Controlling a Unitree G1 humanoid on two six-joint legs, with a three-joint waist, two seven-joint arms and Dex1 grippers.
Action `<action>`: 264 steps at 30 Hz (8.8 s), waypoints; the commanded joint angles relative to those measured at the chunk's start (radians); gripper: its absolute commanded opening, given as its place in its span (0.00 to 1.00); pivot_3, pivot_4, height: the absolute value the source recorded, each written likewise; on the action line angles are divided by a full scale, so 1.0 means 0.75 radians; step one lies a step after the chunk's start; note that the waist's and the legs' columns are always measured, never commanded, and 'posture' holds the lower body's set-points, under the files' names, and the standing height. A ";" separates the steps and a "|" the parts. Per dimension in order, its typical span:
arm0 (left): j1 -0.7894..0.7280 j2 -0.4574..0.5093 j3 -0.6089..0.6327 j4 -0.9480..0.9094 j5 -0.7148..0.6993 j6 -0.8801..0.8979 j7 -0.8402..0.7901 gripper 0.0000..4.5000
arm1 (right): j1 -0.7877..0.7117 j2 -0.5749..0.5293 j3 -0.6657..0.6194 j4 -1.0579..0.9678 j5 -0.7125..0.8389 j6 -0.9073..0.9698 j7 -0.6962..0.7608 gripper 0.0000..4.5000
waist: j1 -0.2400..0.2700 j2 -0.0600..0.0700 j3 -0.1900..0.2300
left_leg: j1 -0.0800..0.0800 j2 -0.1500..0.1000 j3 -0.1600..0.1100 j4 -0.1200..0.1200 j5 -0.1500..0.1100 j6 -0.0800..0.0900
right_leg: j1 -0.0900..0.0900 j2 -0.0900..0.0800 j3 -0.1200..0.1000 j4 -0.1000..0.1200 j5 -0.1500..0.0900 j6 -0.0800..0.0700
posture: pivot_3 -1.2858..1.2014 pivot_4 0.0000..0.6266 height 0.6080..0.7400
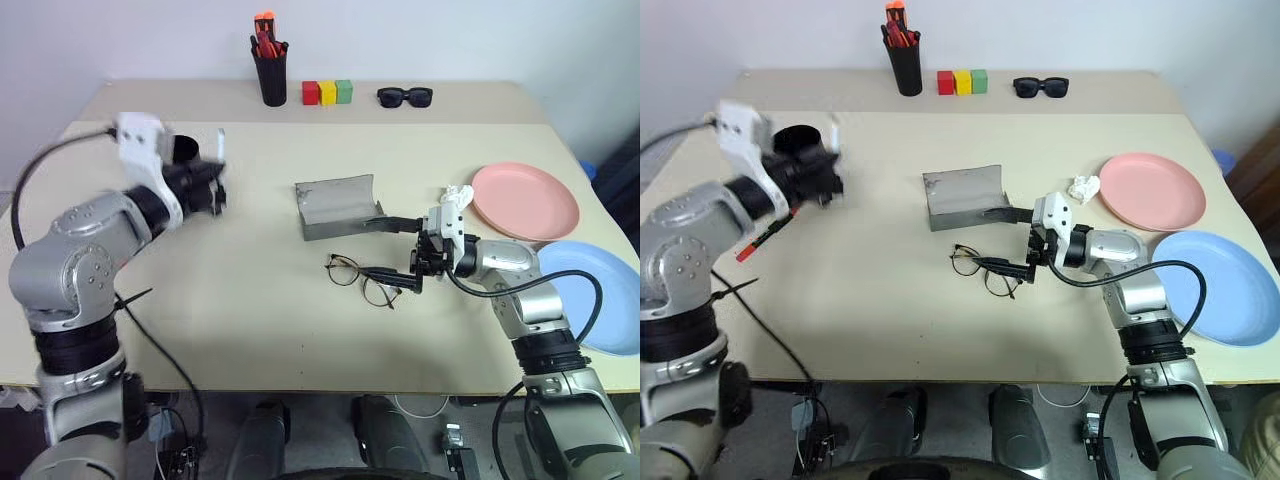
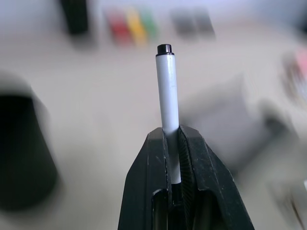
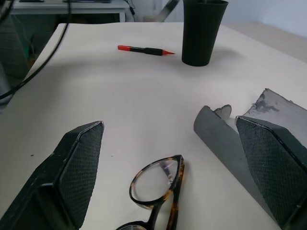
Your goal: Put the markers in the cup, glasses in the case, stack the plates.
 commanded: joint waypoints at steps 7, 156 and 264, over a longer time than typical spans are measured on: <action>-0.211 -0.056 0.169 0.379 0.122 -0.626 0.242 0.01 | -0.182 0.177 -0.085 0.187 0.023 -0.125 -0.097 1.00 | -0.004 0.000 0.000 | 0.000 0.000 0.000 -0.001 0.001 -0.001 | -0.001 0.001 0.000 0.001 0.000 0.000 | 0.52 0.24 1.00; -0.180 0.101 0.052 0.611 0.404 -1.066 0.099 0.05 | -0.246 0.360 -0.123 0.219 0.053 -0.197 -0.151 1.00 | -0.028 -0.002 0.004 | -0.002 0.001 -0.001 -0.001 0.004 -0.006 | -0.007 0.002 0.000 0.010 0.001 -0.001 | 0.52 0.24 1.00; -0.890 -0.265 -1.034 1.785 0.828 -0.935 -1.298 1.00 | 0.483 -0.236 -0.399 -0.968 0.155 0.759 -0.791 1.00 | 0.002 -0.004 0.005 | -0.019 0.001 -0.002 0.002 0.003 -0.004 | -0.018 0.005 0.000 0.005 0.000 0.000 | 0.52 0.24 1.00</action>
